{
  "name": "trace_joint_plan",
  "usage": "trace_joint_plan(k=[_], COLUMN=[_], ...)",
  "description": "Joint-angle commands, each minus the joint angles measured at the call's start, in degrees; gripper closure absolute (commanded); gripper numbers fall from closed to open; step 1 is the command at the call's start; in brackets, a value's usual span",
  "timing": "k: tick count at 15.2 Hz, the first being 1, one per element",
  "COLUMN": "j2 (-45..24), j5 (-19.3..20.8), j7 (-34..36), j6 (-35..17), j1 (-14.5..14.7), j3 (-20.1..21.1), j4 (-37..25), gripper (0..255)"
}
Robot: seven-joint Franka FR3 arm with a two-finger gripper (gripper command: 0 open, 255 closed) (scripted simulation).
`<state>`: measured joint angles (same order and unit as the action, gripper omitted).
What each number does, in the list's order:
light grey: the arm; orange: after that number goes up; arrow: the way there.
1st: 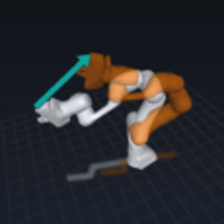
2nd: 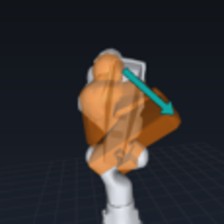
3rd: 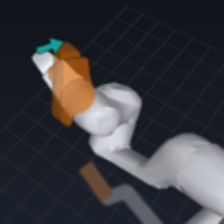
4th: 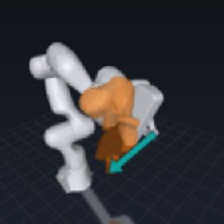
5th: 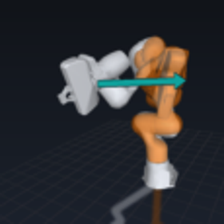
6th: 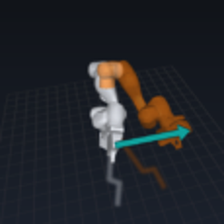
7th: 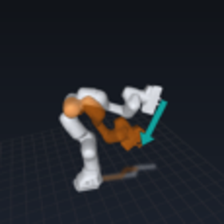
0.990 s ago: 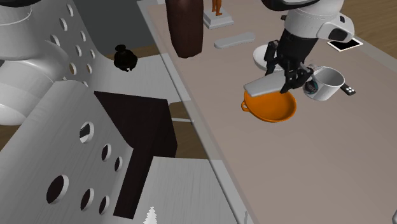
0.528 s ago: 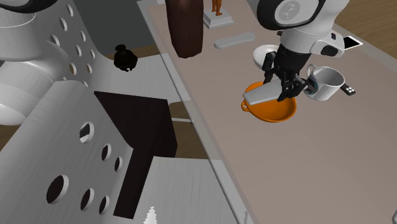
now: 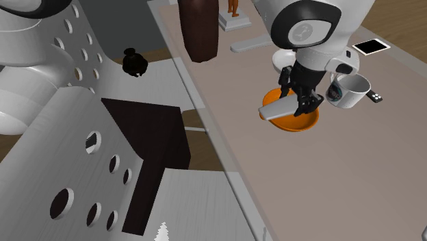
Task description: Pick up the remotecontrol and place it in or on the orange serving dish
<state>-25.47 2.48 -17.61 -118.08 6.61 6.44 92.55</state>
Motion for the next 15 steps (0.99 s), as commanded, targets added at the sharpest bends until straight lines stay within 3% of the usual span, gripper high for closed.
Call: trace_joint_plan(k=[1, 5, 6, 11, 15], j2=[-0.1, -0.1, -0.1, -0.1, 2.1], j5=[0.0, 0.0, 0.0, 0.0, -0.3], j7=[0.0, 0.0, 0.0, 0.0, -0.2], j6=[-0.2, -0.2, -0.2, -0.2, 6.1], j1=[0.0, 0.0, 0.0, 0.0, -0.1], j3=[0.0, 0.0, 0.0, 0.0, 0.1], j4=[0.0, 0.0, 0.0, 0.0, -4.1], gripper=[255, 255, 0, 0, 0])
